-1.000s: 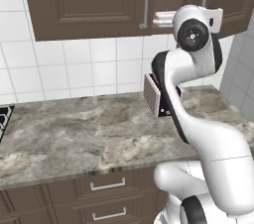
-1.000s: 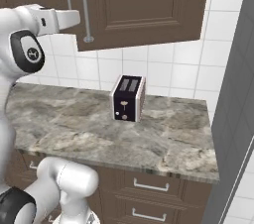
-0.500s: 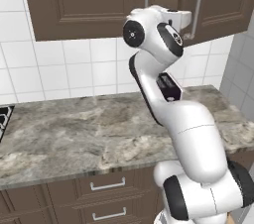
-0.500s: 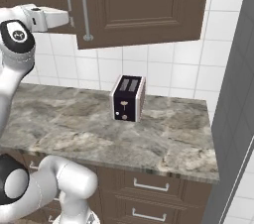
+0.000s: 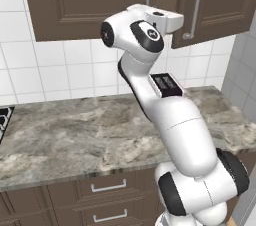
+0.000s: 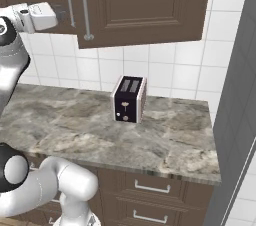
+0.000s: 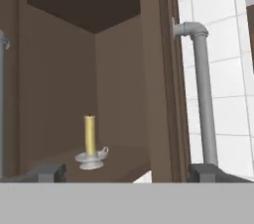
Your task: Get the candle and the liquor from the cabinet and move them to the dining counter.
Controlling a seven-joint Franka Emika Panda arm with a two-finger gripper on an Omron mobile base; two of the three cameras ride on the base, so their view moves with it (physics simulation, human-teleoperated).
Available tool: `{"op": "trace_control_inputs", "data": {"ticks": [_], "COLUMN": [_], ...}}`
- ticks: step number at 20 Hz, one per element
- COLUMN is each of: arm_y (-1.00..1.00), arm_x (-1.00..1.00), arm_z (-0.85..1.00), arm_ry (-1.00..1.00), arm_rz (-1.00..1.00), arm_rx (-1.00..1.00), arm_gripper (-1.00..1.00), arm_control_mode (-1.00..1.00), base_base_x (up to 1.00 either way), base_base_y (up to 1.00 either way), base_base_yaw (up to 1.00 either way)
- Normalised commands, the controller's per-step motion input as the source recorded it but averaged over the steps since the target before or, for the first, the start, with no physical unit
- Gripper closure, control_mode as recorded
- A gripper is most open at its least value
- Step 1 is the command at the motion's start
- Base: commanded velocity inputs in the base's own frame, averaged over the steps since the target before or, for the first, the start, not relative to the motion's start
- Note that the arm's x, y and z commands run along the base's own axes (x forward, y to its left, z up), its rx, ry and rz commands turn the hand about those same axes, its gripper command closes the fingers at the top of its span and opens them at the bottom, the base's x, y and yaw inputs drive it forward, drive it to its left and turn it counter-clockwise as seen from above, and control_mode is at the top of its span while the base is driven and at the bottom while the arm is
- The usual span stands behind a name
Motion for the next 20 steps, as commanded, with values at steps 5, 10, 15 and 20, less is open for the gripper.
{"op": "trace_control_inputs", "data": {"ticks": [5,10,15,20], "arm_y": [-0.14,-0.39,-0.59,-0.88], "arm_x": [0.10,0.29,-0.07,-0.54], "arm_z": [-0.01,-0.07,-0.09,-0.09], "arm_ry": [-0.14,-0.11,-0.05,-0.02], "arm_rz": [-0.15,-0.01,-0.22,-0.45], "arm_rx": [0.00,0.00,0.00,0.01], "arm_gripper": [-1.00,-1.00,-1.00,-1.00], "arm_control_mode": [-1.00,-1.00,-1.00,-1.00], "base_base_x": [0.00,0.00,0.00,0.00], "base_base_y": [0.00,0.00,0.00,0.00], "base_base_yaw": [0.00,0.00,0.00,0.00]}}
